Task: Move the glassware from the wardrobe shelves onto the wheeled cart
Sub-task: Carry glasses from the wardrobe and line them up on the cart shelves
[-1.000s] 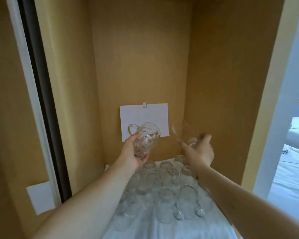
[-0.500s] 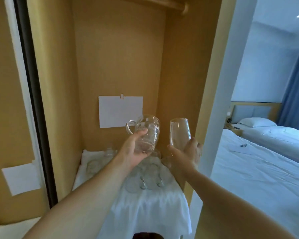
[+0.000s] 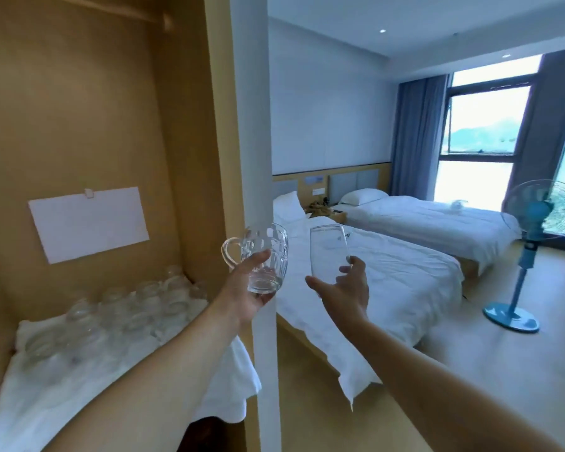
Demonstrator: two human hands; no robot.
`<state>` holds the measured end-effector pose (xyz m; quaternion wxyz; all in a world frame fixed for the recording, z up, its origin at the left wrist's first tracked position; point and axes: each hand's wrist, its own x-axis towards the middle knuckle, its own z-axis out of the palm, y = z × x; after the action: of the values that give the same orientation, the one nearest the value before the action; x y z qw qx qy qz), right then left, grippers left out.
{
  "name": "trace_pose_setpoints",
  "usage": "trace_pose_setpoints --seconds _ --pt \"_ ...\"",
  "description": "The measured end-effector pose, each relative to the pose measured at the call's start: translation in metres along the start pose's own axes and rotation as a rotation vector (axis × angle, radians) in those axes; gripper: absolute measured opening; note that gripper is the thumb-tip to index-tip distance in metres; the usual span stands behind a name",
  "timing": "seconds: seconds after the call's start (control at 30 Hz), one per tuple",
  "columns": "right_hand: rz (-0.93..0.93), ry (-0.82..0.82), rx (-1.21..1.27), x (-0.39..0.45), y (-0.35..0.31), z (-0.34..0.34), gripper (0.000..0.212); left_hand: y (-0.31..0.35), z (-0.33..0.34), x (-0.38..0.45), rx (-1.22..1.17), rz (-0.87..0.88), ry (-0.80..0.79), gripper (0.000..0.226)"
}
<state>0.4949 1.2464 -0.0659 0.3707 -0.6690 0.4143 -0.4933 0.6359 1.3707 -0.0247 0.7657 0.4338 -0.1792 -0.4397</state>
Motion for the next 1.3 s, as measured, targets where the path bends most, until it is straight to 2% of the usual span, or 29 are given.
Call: trace_pose_setpoints --seconds 0.13,0.37,0.43,0.5,0.57,0.6,0.7,0.83,1.03,1.3 --pt "0.041 0.135 -0.061 0.015 0.02 -0.06 0.098 -0.038 0.05 0.011 0.058 -0.057 -0.162 0.055" --pt "0.128 0.338 -0.142 0.039 0.068 -0.144 0.101 -0.099 0.126 0.04 0.088 -0.131 -0.346 0.058" --pt "0.147 0.384 -0.175 0.046 0.079 -0.163 0.099 -0.115 0.147 0.05 0.088 -0.156 -0.389 0.046" --pt "0.167 0.427 -0.208 0.053 0.09 -0.179 0.096 -0.13 0.169 0.062 0.085 -0.189 -0.463 0.023" --pt "0.18 0.477 -0.234 0.061 0.1 -0.193 0.096 -0.144 0.19 0.075 0.105 -0.223 -0.536 0.017" --pt "0.19 0.501 -0.247 0.066 0.105 -0.2 0.096 -0.151 0.199 0.082 0.117 -0.242 -0.56 0.024" --pt "0.233 0.555 -0.269 0.085 0.119 -0.217 0.094 -0.169 0.224 0.109 0.177 -0.282 -0.603 0.064" --pt "0.269 0.625 -0.272 0.111 0.136 -0.231 0.095 -0.187 0.252 0.147 0.208 -0.338 -0.711 0.079" --pt "0.313 0.727 -0.275 0.138 0.159 -0.236 0.094 -0.214 0.282 0.196 0.2 -0.376 -0.762 0.067" --pt "0.405 0.803 -0.315 0.161 0.202 -0.241 0.092 -0.267 0.315 0.252 0.234 -0.516 -0.858 0.034"
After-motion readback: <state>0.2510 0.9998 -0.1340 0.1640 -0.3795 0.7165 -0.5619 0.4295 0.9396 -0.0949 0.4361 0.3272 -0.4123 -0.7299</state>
